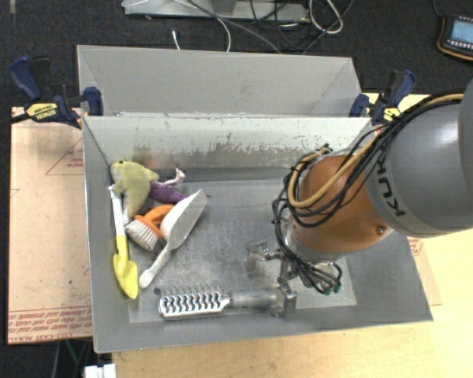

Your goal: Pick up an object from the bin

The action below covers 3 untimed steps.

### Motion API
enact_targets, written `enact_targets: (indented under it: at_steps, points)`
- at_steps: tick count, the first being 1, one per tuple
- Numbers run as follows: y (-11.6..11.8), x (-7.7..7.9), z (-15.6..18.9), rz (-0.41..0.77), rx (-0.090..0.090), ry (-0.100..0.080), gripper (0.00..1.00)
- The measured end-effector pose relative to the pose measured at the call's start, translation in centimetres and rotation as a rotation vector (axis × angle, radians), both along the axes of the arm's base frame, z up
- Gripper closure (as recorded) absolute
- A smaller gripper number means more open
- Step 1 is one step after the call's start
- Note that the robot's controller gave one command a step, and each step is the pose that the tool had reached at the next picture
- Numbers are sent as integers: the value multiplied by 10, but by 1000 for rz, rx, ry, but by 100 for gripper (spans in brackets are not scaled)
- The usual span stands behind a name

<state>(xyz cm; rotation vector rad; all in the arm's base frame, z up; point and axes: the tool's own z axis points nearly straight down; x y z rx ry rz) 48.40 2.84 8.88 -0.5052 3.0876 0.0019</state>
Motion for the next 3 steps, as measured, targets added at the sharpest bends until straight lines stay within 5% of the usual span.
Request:
enact_targets:
  at_steps: [1,2,3]
  points:
    - [3,-5,60,-225,1,6,0]
    - [35,-3,12,164,1,-9,0]
    - [20,2,-16,-44,2,-16,0]
